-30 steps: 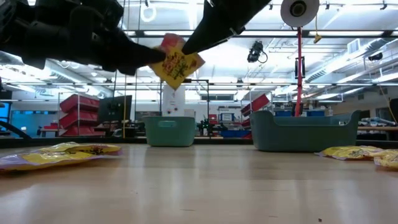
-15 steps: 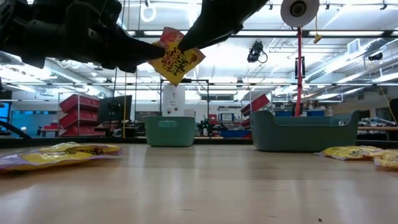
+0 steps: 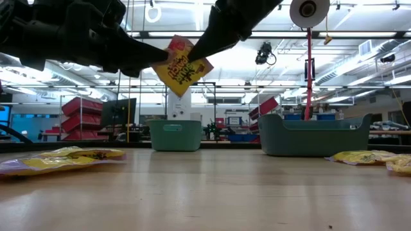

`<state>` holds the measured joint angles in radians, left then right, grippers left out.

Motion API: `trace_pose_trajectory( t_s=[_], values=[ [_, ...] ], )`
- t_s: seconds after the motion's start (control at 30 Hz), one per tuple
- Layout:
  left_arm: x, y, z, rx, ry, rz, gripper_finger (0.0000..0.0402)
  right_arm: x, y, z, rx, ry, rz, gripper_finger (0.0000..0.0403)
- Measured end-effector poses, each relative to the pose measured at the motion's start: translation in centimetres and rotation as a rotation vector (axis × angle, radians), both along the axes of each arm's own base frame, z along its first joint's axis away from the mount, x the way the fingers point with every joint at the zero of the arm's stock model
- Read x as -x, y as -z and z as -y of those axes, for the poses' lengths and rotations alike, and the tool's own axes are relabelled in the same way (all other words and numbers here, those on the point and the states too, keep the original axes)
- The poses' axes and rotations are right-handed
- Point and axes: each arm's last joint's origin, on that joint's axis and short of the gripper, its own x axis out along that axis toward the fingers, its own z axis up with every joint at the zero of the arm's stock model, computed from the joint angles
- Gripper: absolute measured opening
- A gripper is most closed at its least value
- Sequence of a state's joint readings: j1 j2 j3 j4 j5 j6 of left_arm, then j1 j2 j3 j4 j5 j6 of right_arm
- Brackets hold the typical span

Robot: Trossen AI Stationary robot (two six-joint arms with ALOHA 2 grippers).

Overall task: Sort candy
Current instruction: Put the yellow candy bag into the orange bin

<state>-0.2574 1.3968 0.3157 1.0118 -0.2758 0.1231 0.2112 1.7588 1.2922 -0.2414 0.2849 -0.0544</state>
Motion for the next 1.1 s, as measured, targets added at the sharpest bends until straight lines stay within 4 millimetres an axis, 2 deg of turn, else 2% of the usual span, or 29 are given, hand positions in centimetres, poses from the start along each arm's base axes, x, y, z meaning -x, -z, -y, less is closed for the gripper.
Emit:
trace_pose_trajectory(
  t_s=[0.17, 0.33, 0.6, 0.8, 0.97, 1.1],
  values=[
    [0.0, 0.2, -0.1, 0.020, -0.031, -0.017, 0.0119, 0.6, -0.6, 0.8, -0.071, 0.004, -0.030, 0.0000],
    [0.1, 0.8, -0.2, 0.002, -0.055, -0.082, 0.0144, 2.3, -2.0, 1.2, -0.099, 0.033, -0.077, 0.0000],
    [0.2, 1.4, -0.2, 0.008, -0.060, -0.141, 0.0147, 7.3, -5.4, 1.6, -0.217, 0.059, -0.207, 0.0000],
    [0.2, 1.3, -0.2, 0.008, -0.059, -0.134, 0.0147, 11.2, -7.5, 0.8, -0.475, 0.006, -0.333, 0.0000],
    [0.2, 1.3, -0.2, 0.008, -0.059, -0.133, 0.0147, 13.4, -8.2, -0.2, -0.671, 0.056, -0.457, 0.0000],
    [0.2, 1.3, -0.2, 0.007, -0.059, -0.133, 0.0147, 14.7, -7.6, -1.4, -0.785, 0.170, -0.644, 0.0000]
  ],
)
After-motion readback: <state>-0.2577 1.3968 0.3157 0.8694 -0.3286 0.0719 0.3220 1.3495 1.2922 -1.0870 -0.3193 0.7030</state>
